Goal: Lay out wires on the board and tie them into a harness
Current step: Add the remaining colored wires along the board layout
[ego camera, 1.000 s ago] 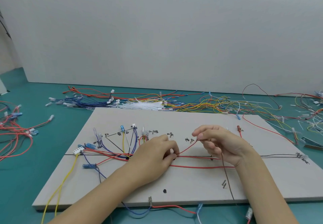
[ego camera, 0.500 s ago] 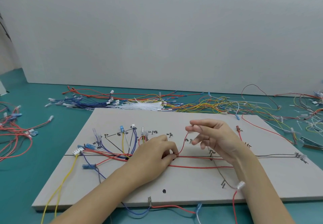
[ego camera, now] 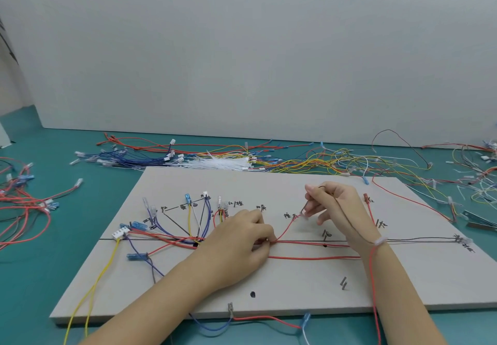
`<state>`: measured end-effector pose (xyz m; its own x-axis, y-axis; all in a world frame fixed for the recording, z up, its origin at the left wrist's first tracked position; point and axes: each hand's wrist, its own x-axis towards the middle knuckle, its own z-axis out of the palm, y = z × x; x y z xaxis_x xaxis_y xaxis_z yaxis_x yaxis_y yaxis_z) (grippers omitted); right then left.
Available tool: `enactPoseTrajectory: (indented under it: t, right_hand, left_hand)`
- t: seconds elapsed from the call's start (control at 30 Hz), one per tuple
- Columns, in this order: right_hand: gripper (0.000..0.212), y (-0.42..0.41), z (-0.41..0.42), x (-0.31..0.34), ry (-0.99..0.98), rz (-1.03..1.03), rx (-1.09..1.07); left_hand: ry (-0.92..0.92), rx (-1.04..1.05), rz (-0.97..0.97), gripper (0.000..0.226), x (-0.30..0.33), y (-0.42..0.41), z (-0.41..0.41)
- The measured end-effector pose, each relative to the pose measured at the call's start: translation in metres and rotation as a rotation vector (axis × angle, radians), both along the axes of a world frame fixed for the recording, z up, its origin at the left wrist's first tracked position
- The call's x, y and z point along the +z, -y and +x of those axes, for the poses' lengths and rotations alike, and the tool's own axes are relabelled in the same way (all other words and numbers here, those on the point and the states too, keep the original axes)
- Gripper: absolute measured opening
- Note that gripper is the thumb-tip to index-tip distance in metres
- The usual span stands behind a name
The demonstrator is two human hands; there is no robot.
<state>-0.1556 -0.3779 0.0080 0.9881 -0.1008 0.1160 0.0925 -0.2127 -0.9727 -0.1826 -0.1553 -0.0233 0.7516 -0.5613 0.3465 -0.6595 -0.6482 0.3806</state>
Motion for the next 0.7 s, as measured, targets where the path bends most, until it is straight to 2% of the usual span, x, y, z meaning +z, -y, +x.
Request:
enactPoseTrajectory:
  t: [0.23,0.5,0.7]
  right_hand:
    - [0.027,0.001,0.001,-0.001,-0.047,-0.006,-0.01]
    - [0.028,0.002,0.001,-0.002,-0.088,-0.087,-0.044]
    - [0.031,0.004,0.004,-0.005,-0.058,-0.135,-0.081]
  left_hand:
    - [0.027,-0.016,0.033,0.034,0.001,0.0,-0.004]
    - [-0.047,-0.014,-0.058,0.02,0.001,0.002,0.003]
    - [-0.068,0.016,-0.053,0.014,0.005,0.004,0.008]
